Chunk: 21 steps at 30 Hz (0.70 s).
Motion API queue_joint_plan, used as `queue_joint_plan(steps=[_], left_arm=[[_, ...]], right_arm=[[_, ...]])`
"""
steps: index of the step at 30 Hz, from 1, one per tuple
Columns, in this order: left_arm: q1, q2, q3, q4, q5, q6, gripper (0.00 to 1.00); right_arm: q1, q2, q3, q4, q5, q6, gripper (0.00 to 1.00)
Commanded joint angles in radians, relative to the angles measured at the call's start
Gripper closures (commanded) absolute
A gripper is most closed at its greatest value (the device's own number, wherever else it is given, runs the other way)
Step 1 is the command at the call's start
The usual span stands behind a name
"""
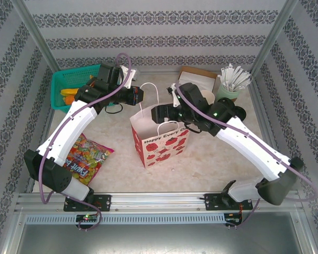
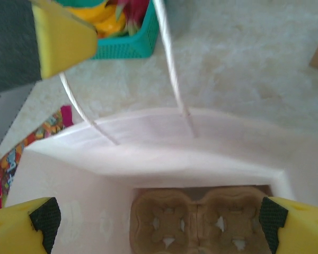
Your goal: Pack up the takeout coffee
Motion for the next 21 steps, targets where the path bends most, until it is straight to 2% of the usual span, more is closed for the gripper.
queue_joint_plan(steps=[1,3,5,10,13,19,21], left_arm=[[0.007,-0.027,-0.014,0.0,0.031,0.032,1.0],[0.007,-0.027,-0.012,0.002,0.039,0.035,1.0],[0.006,-0.028,-0.012,0.001,0.045,0.037,1.0],[0.006,-0.025,-0.01,0.003,0.065,0.041,1.0],[0.007,-0.025,-0.01,0.002,0.081,0.051,1.0],[0.007,0.0,0.016,-0.026,0.101,0.083,1.0],[0.007,0.002,0.018,-0.028,0.105,0.087,1.0]], right_arm=[[-0.032,-0.041,-0.03,0.081,0.05,-0.032,0.02],[-0.05,-0.059,-0.04,0.088,0.08,-0.077,0.02],[-0.092,-0.07,-0.054,0.095,0.045,-0.117,0.02],[-0.251,-0.035,-0.051,0.078,-0.204,-0.228,0.02],[-0.32,0.02,-0.002,0.014,-0.364,-0.398,0.06],[-0.348,0.135,0.127,-0.115,-0.539,-0.788,0.11],[-0.347,0.181,0.191,-0.172,-0.584,-0.885,0.09]])
